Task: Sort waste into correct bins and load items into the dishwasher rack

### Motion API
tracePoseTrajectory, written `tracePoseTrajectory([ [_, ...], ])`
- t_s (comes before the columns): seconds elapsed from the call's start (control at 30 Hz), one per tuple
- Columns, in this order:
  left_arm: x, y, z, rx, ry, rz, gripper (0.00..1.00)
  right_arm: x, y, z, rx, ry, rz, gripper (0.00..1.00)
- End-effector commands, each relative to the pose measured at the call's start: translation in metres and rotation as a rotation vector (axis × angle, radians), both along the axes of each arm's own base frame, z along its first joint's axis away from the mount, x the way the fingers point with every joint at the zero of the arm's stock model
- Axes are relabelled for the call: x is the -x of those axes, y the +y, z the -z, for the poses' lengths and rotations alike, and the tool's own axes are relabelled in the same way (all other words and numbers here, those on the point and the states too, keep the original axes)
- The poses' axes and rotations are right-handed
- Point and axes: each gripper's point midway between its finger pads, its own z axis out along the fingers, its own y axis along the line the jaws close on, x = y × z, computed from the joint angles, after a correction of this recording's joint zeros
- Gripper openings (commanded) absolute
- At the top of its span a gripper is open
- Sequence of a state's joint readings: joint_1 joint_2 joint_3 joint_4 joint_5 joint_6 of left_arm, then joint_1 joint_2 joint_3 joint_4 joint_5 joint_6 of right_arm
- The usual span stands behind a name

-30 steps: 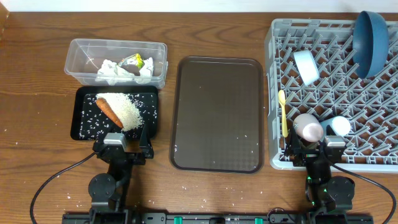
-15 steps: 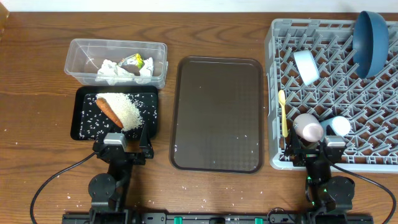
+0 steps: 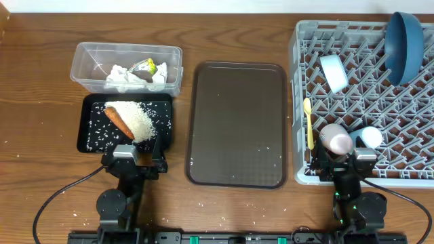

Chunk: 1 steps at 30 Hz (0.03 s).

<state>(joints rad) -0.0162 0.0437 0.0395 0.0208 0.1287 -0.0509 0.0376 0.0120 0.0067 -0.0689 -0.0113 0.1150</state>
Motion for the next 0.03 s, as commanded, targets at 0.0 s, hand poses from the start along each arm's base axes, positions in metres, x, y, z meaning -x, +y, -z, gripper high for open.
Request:
tracePoseTrajectory([
  [0.0, 0.0005, -0.0017, -0.0015, -0.014, -0.014, 0.011, 0.96, 0.0004, 0.0035, 0.0001, -0.012, 0.0, -0.016, 0.99],
])
